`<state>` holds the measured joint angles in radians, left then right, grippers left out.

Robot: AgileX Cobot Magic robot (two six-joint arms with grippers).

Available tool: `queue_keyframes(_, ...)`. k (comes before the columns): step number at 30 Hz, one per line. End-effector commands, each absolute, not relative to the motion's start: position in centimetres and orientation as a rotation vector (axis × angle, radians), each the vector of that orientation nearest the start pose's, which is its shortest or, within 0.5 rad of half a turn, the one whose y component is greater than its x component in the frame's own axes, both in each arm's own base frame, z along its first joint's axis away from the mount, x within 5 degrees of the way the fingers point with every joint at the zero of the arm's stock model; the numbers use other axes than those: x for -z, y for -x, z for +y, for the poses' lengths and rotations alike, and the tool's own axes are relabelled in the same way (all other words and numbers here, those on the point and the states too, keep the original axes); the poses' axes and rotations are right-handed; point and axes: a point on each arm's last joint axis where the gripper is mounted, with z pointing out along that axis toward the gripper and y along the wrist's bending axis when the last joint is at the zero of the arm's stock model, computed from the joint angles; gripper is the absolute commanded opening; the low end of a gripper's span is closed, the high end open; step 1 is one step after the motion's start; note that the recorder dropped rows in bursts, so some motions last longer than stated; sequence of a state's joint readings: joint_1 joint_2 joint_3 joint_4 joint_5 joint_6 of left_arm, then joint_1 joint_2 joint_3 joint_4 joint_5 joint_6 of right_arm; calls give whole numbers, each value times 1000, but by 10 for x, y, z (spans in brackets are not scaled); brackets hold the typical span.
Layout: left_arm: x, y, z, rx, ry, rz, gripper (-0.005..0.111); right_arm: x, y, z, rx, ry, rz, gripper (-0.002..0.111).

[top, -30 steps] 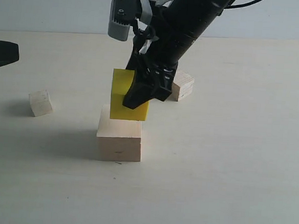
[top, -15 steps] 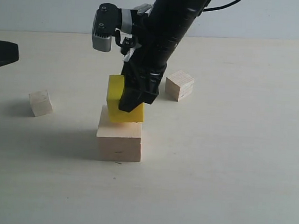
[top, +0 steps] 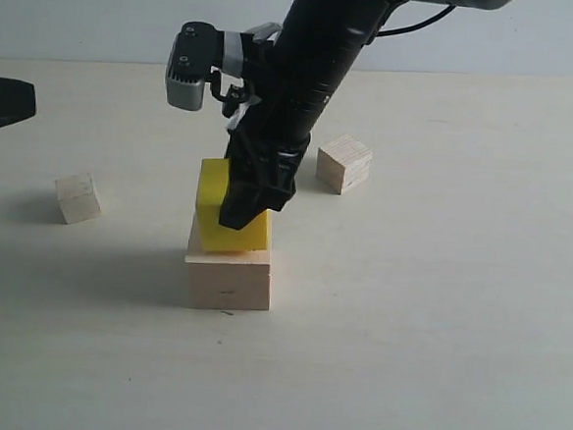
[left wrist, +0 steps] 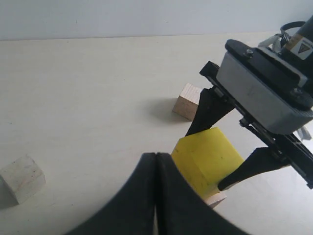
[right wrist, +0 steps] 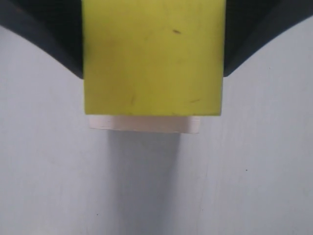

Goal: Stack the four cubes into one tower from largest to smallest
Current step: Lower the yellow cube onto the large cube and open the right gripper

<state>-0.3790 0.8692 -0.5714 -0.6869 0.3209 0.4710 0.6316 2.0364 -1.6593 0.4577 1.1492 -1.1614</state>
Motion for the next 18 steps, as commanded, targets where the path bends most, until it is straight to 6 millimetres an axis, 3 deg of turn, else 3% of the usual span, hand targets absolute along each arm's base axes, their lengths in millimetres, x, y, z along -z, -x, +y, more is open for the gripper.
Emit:
queue_keyframes(1, -293, -157, -81, 551, -322, 2034, 0, -225, -319, 281, -570, 2069, 1959, 0)
queue_keyframes(8, -293, -157, -81, 535, -337, 2033, 0, -221, -319, 283, -587, 2086, 1937, 3)
queue_keyframes(18, -293, -157, -81, 532, -339, 2033, 0, -218, -321, 284, -591, 2069, 1944, 54)
